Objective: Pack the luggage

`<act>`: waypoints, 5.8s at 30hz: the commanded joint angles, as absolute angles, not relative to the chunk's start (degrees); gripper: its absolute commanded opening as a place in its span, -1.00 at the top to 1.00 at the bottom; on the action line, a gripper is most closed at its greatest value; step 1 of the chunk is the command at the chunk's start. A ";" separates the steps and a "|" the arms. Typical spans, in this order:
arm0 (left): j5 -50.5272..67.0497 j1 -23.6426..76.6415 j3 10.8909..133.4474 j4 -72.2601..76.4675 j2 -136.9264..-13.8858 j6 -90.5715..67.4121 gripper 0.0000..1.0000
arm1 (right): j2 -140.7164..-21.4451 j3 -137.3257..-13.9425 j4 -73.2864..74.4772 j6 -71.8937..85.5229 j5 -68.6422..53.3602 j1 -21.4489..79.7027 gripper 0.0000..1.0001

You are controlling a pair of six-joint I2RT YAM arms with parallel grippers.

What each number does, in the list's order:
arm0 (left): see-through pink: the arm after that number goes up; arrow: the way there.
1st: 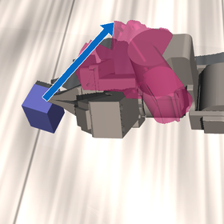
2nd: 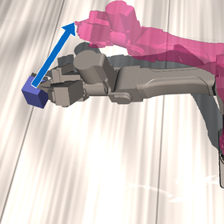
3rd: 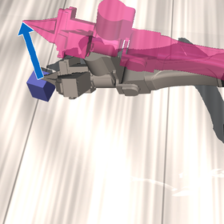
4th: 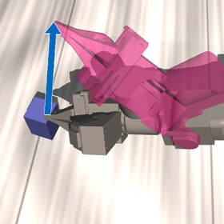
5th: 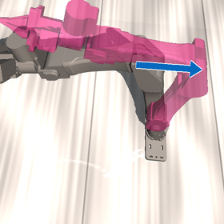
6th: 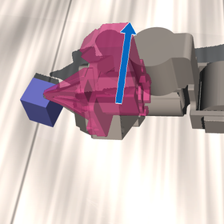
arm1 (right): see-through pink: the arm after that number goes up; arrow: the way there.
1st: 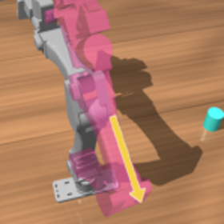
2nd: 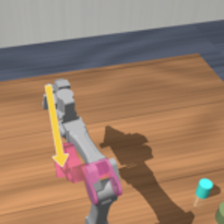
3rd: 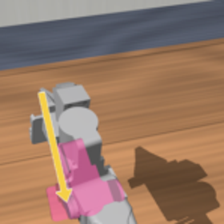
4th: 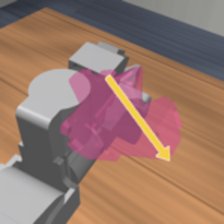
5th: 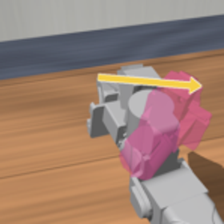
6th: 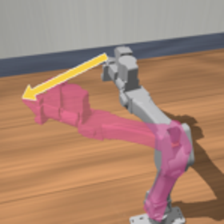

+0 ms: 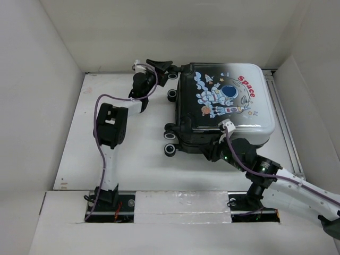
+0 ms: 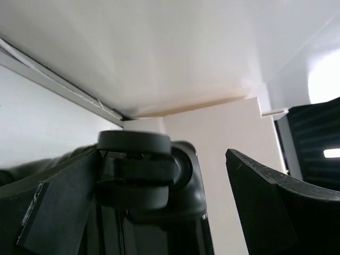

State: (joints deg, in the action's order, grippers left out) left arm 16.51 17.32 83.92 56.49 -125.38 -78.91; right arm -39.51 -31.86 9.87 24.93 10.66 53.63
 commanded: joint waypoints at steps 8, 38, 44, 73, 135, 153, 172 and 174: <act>18.02 18.81 99.04 58.62 -134.64 -85.86 -0.85 | -37.36 -32.52 9.93 25.31 12.48 53.44 0.34; 15.38 6.95 47.22 89.55 -107.41 -85.69 1.00 | -54.74 -38.22 -3.22 14.78 1.77 32.53 0.16; 21.51 6.94 50.77 79.77 -107.83 -80.61 1.00 | -50.75 -39.21 -2.21 15.98 -4.92 29.71 0.24; 25.22 15.02 137.45 34.18 -153.27 -72.94 -0.89 | -33.84 -30.15 10.82 21.71 -7.12 35.76 -0.07; 5.00 5.71 50.71 40.25 -79.37 -50.35 1.00 | -48.02 -36.49 -0.44 18.00 1.22 34.73 -0.11; 9.49 5.71 52.90 42.10 -83.67 -53.53 1.00 | -54.49 -27.42 -15.28 16.36 -6.50 15.47 -0.06; 11.07 5.19 55.72 42.63 -87.80 -54.58 1.00 | -67.40 -21.19 -35.05 19.16 -26.77 6.33 0.03; 11.07 5.19 55.72 42.63 -87.80 -54.58 1.00 | -69.60 -21.18 -37.52 20.39 -29.52 5.71 0.10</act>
State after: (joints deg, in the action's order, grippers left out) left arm 3.73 3.16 51.88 34.96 -88.58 -52.27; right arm -67.35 -21.98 -29.74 19.33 -23.86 6.83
